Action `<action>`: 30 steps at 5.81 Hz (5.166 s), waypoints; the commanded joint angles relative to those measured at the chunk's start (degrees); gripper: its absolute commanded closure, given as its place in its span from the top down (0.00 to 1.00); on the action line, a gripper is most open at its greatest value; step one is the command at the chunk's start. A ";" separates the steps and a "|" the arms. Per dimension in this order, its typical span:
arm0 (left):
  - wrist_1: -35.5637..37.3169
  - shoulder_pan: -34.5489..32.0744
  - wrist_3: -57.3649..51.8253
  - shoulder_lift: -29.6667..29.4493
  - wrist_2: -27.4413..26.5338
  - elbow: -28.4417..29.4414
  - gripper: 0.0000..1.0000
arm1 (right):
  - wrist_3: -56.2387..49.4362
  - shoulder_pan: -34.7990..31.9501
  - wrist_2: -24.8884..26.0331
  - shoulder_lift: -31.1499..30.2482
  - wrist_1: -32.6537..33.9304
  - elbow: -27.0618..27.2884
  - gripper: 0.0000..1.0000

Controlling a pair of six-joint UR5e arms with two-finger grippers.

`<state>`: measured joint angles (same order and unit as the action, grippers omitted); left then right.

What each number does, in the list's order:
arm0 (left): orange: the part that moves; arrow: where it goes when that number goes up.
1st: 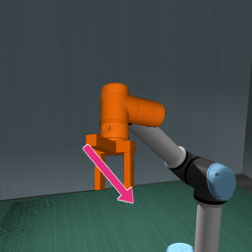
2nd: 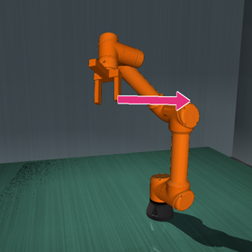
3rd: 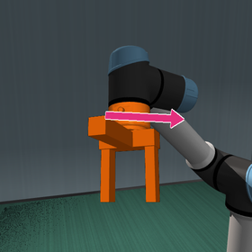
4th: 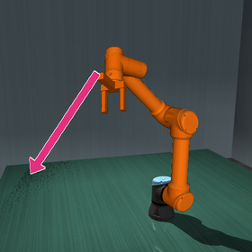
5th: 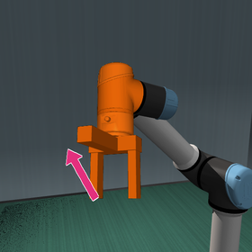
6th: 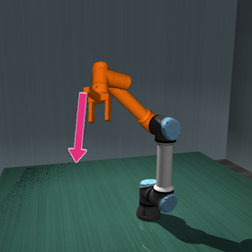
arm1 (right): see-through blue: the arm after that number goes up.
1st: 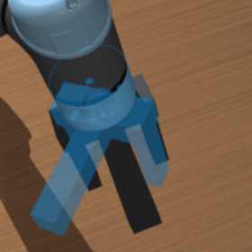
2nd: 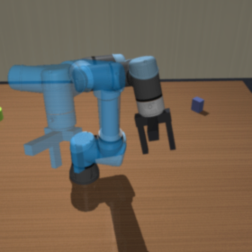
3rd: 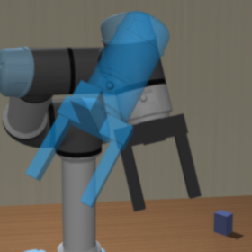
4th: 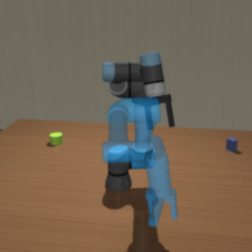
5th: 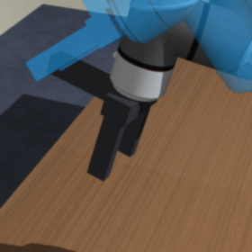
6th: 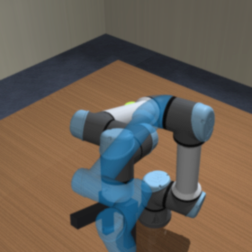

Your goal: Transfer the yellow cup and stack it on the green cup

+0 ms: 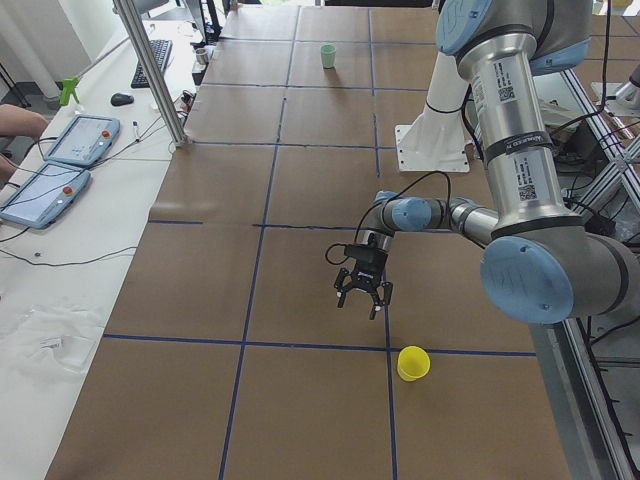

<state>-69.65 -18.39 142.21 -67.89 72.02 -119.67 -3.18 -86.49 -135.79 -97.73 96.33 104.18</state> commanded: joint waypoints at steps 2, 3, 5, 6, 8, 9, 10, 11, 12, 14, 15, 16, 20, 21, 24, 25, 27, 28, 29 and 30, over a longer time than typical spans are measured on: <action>19.16 5.99 24.47 -5.83 6.61 1.02 1.00 | 0.01 0.00 0.00 0.09 -0.09 0.32 1.00; 19.46 6.34 29.48 -6.02 8.99 1.46 1.00 | -0.07 0.00 0.00 0.26 -0.09 0.32 1.00; 19.11 6.43 36.09 -7.76 11.20 6.52 1.00 | 0.01 0.00 0.00 0.35 -0.09 1.72 1.00; 18.68 6.44 37.78 -8.04 11.21 8.12 1.00 | 0.01 0.00 0.00 0.35 -0.09 2.42 1.00; 16.41 7.22 38.58 -7.96 12.09 12.33 1.00 | 0.19 0.00 0.00 0.35 -0.09 2.87 1.00; 13.86 7.84 39.63 -7.96 12.18 15.67 1.00 | 0.28 0.00 0.00 0.35 -0.09 2.87 1.00; 11.49 9.32 40.60 -7.96 13.57 17.79 1.00 | 0.28 0.00 0.00 0.35 -0.09 2.87 1.00; 10.77 11.42 42.00 -7.87 15.50 18.50 1.00 | 0.28 0.00 0.00 0.35 -0.09 2.96 1.00; 10.76 13.27 43.32 -7.87 17.34 18.60 1.00 | 0.28 0.00 0.00 0.35 -0.09 3.13 1.00; 10.67 14.26 44.47 -7.17 17.89 18.69 1.00 | 0.37 0.00 0.00 0.26 0.00 3.66 1.00; 10.67 14.34 44.21 -6.47 17.89 18.95 1.00 | 0.37 0.00 0.00 0.18 0.00 3.66 1.00; 10.67 14.26 43.60 -6.38 17.72 19.04 1.00 | 0.37 0.00 0.00 0.09 0.00 3.66 1.00; 7.35 14.17 37.63 -4.98 17.36 23.34 1.00 | 0.45 0.00 -0.09 0.09 0.00 3.75 1.00; 6.38 14.17 37.53 -3.92 17.36 23.43 1.00 | 0.45 0.00 -0.09 0.09 0.00 3.75 1.00; 5.67 14.17 37.53 -3.83 17.19 24.93 1.00 | 0.45 0.00 -0.09 0.18 0.00 3.66 1.00; 5.40 14.17 37.53 -3.83 17.10 26.23 1.00 | 0.45 0.00 -0.09 0.09 0.00 3.66 1.00; 2.77 14.08 37.44 -3.83 17.10 28.87 0.96 | 0.45 0.00 -0.09 0.18 0.00 4.10 1.00; 2.59 13.91 37.62 -3.13 17.01 28.88 0.76 | 0.54 0.00 -0.17 0.09 0.00 4.71 1.00; 2.67 13.73 37.53 -2.60 16.92 28.80 0.57 | 0.54 0.00 -0.17 0.09 0.00 4.98 1.00; 2.68 13.64 36.66 -0.16 16.92 27.84 0.57 | 0.54 0.00 -0.35 0.09 0.00 4.89 1.00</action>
<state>-66.96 -4.64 179.46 -69.85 88.97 -91.19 -2.64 -86.48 -136.02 -97.64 96.33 109.03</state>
